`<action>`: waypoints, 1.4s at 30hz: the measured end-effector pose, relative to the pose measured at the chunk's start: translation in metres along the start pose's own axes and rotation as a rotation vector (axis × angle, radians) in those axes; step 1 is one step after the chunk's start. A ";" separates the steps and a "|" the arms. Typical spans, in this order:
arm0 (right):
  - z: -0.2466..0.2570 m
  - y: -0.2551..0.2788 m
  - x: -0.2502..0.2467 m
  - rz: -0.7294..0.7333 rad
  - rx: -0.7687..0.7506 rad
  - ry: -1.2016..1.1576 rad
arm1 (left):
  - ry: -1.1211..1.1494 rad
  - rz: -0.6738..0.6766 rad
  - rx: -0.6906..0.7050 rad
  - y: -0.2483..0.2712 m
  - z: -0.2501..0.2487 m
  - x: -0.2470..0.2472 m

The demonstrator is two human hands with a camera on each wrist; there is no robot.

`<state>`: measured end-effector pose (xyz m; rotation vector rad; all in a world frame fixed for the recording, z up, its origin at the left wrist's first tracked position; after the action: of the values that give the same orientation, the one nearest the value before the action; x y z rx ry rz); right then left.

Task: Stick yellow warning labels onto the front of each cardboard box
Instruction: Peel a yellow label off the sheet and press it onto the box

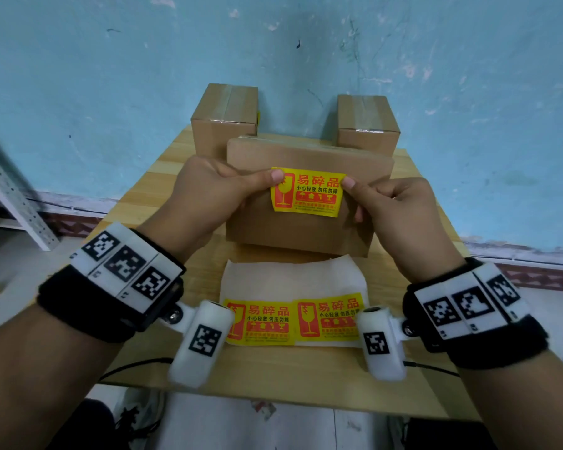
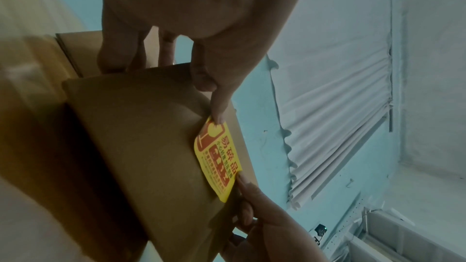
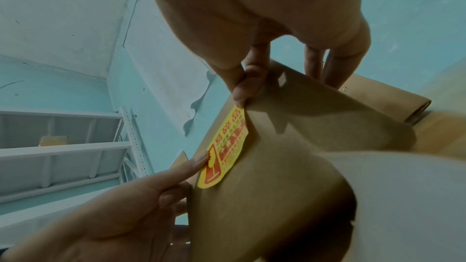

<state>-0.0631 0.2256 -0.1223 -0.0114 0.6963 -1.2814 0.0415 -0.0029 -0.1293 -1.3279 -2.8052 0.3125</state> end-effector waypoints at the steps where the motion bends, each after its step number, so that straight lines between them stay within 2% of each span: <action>1: 0.000 0.000 0.000 -0.003 -0.001 -0.003 | 0.002 -0.001 -0.008 0.000 0.001 0.000; 11: 0.005 0.000 -0.001 0.028 -0.098 0.095 | -0.013 0.035 0.056 -0.002 -0.001 0.001; 17: 0.003 -0.002 -0.001 0.041 -0.116 0.157 | -0.041 0.000 0.111 -0.001 -0.003 0.000; 24: 0.006 0.001 -0.002 0.057 -0.137 0.154 | -0.143 0.107 0.142 -0.003 -0.007 0.001; 32: 0.008 0.002 -0.001 0.048 -0.115 0.161 | -0.273 0.131 0.234 0.000 -0.012 0.004; 38: 0.011 0.003 -0.004 0.000 -0.061 0.241 | -0.221 0.155 0.208 -0.002 -0.007 0.004; 42: 0.018 0.005 -0.005 -0.065 -0.017 0.386 | -0.293 0.080 0.213 0.011 -0.011 0.014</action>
<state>-0.0503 0.2250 -0.1078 0.2055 1.0435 -1.3547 0.0421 0.0162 -0.1219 -1.4504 -2.8396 0.8476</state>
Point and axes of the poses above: each hand's wrist, its own y-axis away from the middle knuckle, its own x-axis out of the palm, z = x × y, the point moved 7 cm from there along -y, towards the middle knuckle, and after that the axes turned 11 degrees about y, right-handed, at the moved point
